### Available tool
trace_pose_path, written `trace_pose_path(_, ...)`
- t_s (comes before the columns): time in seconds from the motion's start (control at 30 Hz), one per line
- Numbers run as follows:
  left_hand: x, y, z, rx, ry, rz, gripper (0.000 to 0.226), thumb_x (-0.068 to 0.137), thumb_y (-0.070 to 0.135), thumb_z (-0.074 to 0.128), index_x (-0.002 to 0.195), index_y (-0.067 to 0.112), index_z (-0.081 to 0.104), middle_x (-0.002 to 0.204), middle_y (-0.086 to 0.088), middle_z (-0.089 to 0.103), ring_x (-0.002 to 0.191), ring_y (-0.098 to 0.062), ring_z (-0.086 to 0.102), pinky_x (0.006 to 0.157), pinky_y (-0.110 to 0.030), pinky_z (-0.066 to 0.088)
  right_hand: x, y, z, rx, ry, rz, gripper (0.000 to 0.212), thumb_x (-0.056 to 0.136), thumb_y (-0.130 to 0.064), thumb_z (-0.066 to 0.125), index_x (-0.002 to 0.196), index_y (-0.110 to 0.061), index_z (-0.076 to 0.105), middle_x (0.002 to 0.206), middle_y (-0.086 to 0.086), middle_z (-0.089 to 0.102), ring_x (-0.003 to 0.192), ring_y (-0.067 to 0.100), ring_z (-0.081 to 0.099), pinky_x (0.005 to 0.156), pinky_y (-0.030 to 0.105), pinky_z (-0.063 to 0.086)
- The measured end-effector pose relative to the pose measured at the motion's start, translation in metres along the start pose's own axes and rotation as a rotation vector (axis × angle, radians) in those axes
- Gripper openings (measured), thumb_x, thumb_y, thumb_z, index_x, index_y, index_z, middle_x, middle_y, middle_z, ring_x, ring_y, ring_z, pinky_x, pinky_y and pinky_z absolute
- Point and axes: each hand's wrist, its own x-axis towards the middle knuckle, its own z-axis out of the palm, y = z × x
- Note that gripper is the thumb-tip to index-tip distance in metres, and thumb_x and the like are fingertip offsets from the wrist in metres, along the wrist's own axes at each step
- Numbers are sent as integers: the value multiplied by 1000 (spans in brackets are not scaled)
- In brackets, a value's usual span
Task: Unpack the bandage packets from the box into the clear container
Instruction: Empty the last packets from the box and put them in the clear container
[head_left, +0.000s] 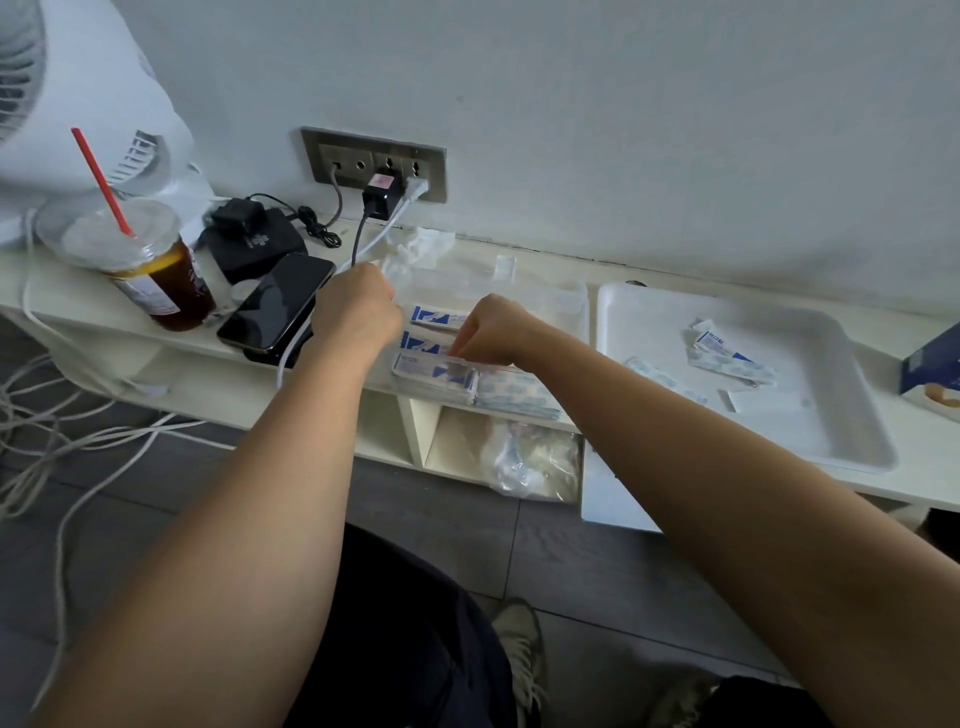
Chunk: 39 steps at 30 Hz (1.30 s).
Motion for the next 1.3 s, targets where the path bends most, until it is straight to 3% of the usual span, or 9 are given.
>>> trace_pose_path(0.1,-3,4,-2,-8,-2,-2,9,86,11,60,92,6,64,83,-7,61,79,-30,58,55,-27,39,-3,1,-4,67,17,-24,22,78,-14,73,97,-4,73,96,12,71,81,20,63,80,33,58)
trace_pose_path(0.17,-8,13,-6,1,26,-9,32,88,18,60,117,5,57,111,-13,60,103,-34,57,72,-34,43,-9,4,-15,180,60,-65,15,81,-11,69,95,-5,74,92,13,72,75,16,63,74,30,59)
trace_pose_path(0.23,-12,27,-10,-1,94,50,39,90,23,59,125,8,53,124,-17,54,110,-35,55,79,-37,43,-18,10,-30,255,94,-122,14,84,-12,66,95,-8,74,87,10,72,70,12,62,69,25,56)
trace_pose_path(0.37,-23,79,-5,-137,133,256,24,92,23,56,113,14,64,113,-7,65,102,-26,60,79,-34,45,-42,33,-61,362,223,-170,13,86,-15,63,90,-9,74,79,5,71,61,7,58,52,14,45)
trace_pose_path(0.5,-38,140,14,-193,112,418,22,92,21,53,111,17,62,109,-3,65,100,-24,60,76,-29,41,-68,85,-89,423,378,-66,13,86,-12,62,87,-6,73,73,4,69,58,10,56,46,10,38)
trace_pose_path(0.6,-50,178,35,-199,-1,552,18,89,19,55,104,20,64,104,-2,65,96,-22,60,76,-27,41,-87,132,-103,349,411,58,13,85,-14,62,87,-8,73,74,2,70,59,9,57,50,15,41)
trace_pose_path(0.73,-66,208,70,-63,-245,756,13,87,19,62,98,22,67,101,0,64,93,-19,59,80,-29,47,-110,191,-109,161,286,221,12,84,-11,65,92,-8,73,73,2,65,66,15,58,58,22,48)
trace_pose_path(1.0,-68,228,112,108,-401,757,29,82,18,66,111,23,64,111,-4,57,105,-24,55,79,-26,39,-118,250,-97,-145,203,231,38,70,-18,79,105,-19,66,100,2,48,91,21,52,81,27,43)
trace_pose_path(1.3,-64,241,129,101,-467,682,31,74,29,78,100,24,60,95,1,56,89,-21,55,73,-27,41,-108,263,-93,-60,236,130,34,69,-23,81,99,-21,66,94,4,49,84,19,50,76,26,41)
